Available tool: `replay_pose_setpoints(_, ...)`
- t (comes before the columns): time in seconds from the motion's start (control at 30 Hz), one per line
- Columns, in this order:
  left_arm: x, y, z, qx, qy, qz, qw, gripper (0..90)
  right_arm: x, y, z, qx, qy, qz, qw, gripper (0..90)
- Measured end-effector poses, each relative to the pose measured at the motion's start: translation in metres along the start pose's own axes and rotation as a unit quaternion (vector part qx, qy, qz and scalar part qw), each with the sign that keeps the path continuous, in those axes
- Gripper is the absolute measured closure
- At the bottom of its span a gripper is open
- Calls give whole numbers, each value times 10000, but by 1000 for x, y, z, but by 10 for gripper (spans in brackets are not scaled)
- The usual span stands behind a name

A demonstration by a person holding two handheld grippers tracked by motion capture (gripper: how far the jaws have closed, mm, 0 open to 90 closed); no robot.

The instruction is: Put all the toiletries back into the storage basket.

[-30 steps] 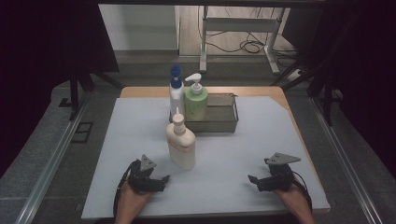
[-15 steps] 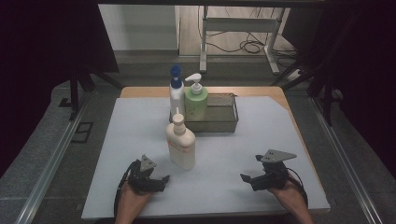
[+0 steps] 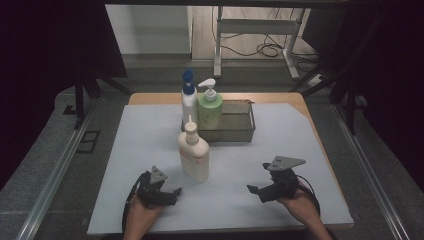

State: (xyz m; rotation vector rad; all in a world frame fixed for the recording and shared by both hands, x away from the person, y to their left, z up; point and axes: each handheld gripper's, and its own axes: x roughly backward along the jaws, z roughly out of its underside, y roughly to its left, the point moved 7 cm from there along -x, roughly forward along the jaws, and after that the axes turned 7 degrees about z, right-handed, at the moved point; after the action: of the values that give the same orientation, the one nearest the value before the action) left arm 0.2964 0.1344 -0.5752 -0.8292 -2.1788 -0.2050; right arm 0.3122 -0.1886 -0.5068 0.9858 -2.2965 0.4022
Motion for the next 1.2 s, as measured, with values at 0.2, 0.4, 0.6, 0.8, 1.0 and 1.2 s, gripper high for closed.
replay_pose_setpoints(0.2, 0, 0, 0, 3, -2, 0, 10000, 103, -5, 10, -15, 24, -75, -155, 9998, 41)
replay_pose_setpoints(0.4, 0, 0, 0, 11, -8, -2, 10000, 103, -11, 22, -29, 99, -126, -296, 9994, 57)
replay_pose_setpoints(0.6, 0, 0, 0, -2, -5, -2, 10000, 103, -19, 34, -43, 170, -218, -458, 9986, 61)
replay_pose_setpoints(0.8, 0, 0, 0, 17, -13, 2, 10000, 103, -28, 43, -58, 247, -295, -549, 9978, 62)
replay_pose_setpoints(1.0, 0, 0, 0, 0, -12, -2, 10000, 103, -39, 47, -66, 176, -271, -648, 9974, 68)
replay_pose_setpoints(1.2, 0, 0, 0, 3, -13, 1, 10000, 103, -47, 51, -75, 128, -250, -692, 9972, 74)
